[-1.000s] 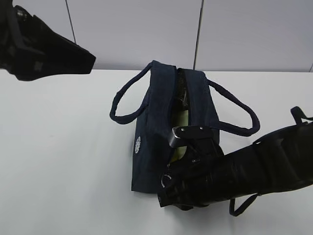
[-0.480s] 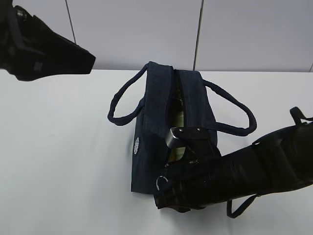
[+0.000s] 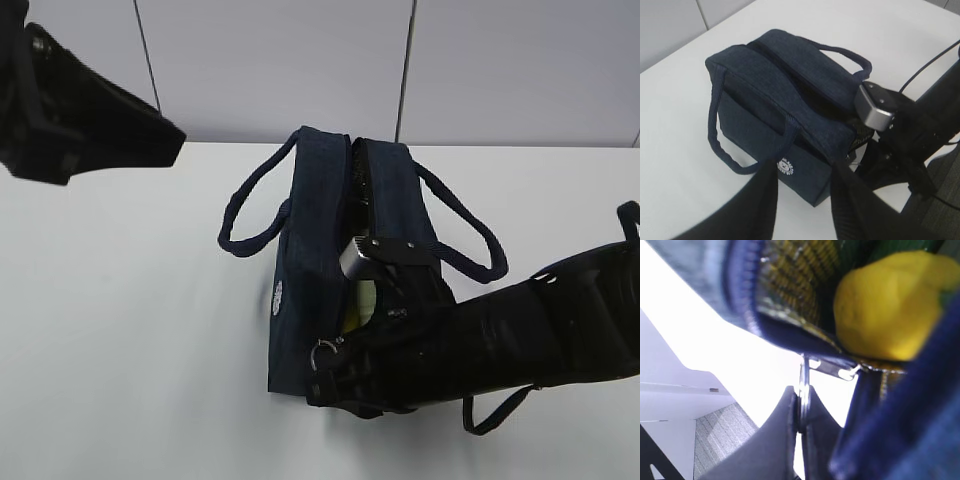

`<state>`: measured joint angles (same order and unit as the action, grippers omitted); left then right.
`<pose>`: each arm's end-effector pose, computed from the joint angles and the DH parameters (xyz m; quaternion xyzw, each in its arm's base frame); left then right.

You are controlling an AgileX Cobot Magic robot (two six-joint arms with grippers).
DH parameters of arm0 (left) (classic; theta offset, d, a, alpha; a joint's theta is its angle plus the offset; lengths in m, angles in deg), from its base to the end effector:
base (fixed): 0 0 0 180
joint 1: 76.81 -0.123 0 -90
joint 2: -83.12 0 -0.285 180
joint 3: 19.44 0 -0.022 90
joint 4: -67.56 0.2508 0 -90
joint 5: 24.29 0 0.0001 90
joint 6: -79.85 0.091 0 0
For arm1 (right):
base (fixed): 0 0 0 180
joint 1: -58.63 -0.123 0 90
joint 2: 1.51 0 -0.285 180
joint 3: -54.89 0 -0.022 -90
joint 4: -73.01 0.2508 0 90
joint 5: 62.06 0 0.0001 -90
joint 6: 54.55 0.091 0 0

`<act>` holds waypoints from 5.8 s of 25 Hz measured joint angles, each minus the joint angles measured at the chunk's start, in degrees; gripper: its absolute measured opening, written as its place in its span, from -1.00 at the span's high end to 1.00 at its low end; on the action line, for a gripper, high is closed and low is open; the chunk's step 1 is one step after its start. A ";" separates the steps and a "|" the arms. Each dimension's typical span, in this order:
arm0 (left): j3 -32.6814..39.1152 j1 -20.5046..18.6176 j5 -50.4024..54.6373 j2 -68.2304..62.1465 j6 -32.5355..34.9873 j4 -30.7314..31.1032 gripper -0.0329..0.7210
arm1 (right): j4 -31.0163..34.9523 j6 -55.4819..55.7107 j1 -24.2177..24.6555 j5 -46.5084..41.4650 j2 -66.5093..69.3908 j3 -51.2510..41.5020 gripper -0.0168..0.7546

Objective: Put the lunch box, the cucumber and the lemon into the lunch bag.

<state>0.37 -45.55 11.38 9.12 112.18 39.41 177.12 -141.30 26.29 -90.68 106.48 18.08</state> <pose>0.1953 -0.1479 0.3506 0.3618 0.8078 -0.2087 0.4159 0.2353 0.1991 0.1427 -0.1899 0.8882 0.3546 0.2220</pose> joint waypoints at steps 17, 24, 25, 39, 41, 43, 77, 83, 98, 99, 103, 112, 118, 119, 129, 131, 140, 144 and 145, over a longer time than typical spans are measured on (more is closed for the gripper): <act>7.33 0.00 -1.02 0.00 0.00 1.39 0.28 | -1.02 2.70 0.00 -4.60 -3.84 0.00 0.96; 7.33 0.00 -1.15 0.00 0.00 1.39 0.28 | -1.11 3.53 0.00 -5.71 -5.81 0.00 0.96; 7.33 0.00 -1.15 0.00 0.00 1.39 0.28 | -1.11 3.53 0.00 -5.83 -6.24 0.00 0.96; 13.08 0.00 -4.57 0.00 0.00 0.64 0.28 | -1.11 4.86 0.00 -6.49 -10.70 0.16 0.96; 14.57 0.00 -6.65 0.00 0.00 0.38 0.28 | -1.11 5.22 0.00 -6.49 -10.76 0.63 0.96; 15.52 0.00 -9.05 0.00 0.00 0.07 0.28 | -1.11 5.43 0.00 -6.49 -10.76 0.92 0.96; 13.39 0.63 -15.14 -13.85 7.58 -15.50 -0.23 | -1.11 7.56 0.00 -6.64 -10.76 1.06 0.96; 13.26 0.63 -14.45 -15.56 14.61 -22.68 -0.23 | -1.11 7.56 0.00 -6.64 -10.76 1.06 0.96; 12.68 0.63 -14.50 -21.94 24.57 -31.10 -0.04 | -1.11 8.05 0.00 -6.75 -10.76 1.06 0.96; 12.68 0.63 -14.50 -21.94 24.77 -31.45 0.00 | -1.11 8.15 0.00 -6.75 -10.76 1.06 0.96; 12.68 0.63 -14.50 -21.94 28.43 -35.24 0.16 | -1.11 8.24 0.00 -6.75 -10.76 1.06 0.96; 12.68 0.63 -14.60 -21.94 33.52 -41.08 0.84 | -1.11 8.58 0.00 -6.75 -10.76 1.06 0.96; 12.68 0.63 -14.00 -21.94 33.62 -41.08 0.92 | -1.11 8.61 0.00 -6.75 -10.76 1.06 0.96; 12.68 0.63 -13.90 -21.94 33.62 -41.08 0.92 | -1.11 8.61 0.00 -6.75 -10.76 1.06 0.96; 12.68 0.63 -13.16 -21.94 33.62 -41.08 0.92 | -1.11 8.94 0.00 -7.13 -10.76 2.91 0.96; 12.68 0.63 -12.92 -21.94 33.62 -41.08 0.92 | -1.11 9.27 0.00 -7.13 -10.76 3.01 0.96; 16.19 0.63 -12.84 -21.94 33.62 -41.80 0.93 | -1.11 9.64 0.00 -7.01 -10.76 4.11 0.96; 16.40 0.63 -12.84 -21.94 33.62 -42.15 0.93 | -1.22 9.75 0.00 -7.01 -10.76 5.10 0.96; 16.40 0.63 -12.84 -21.94 33.62 -42.15 0.93 | -1.33 9.84 0.00 -6.91 -10.76 5.31 0.96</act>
<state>16.78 -44.92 -1.46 -12.82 145.80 -2.74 175.79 -131.46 26.29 -97.59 95.72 23.39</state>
